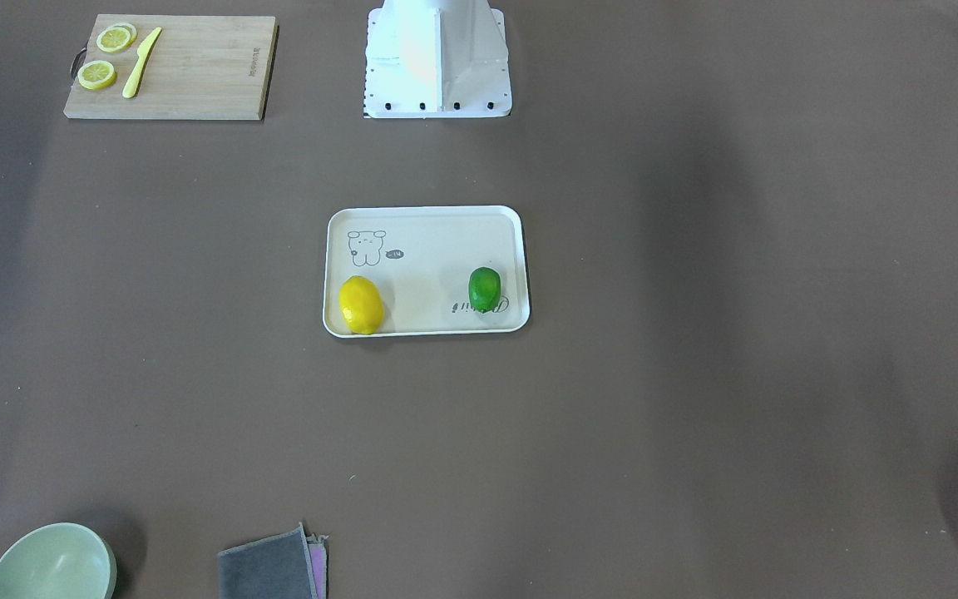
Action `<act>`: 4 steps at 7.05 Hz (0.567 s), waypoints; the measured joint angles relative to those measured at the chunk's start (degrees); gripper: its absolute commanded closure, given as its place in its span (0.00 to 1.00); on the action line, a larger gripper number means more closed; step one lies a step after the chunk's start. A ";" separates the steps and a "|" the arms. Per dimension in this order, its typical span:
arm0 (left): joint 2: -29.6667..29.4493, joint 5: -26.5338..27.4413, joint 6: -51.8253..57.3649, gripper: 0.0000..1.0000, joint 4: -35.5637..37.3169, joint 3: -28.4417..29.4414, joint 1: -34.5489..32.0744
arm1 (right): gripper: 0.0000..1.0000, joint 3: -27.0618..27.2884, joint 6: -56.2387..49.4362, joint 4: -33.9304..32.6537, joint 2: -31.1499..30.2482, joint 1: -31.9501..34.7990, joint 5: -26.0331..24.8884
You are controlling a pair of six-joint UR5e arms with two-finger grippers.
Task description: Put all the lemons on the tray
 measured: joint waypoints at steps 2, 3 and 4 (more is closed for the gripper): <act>0.96 -0.23 0.00 0.02 -0.01 -1.73 0.00 | 0.00 0.09 -0.01 0.06 -0.03 0.03 0.14; 0.94 -0.21 0.03 0.02 -0.04 -1.96 0.00 | 0.00 0.17 0.01 0.08 0.07 0.01 0.29; 0.75 -0.11 0.06 0.02 -0.14 -2.01 0.00 | 0.00 0.25 0.01 0.09 0.14 -0.01 0.41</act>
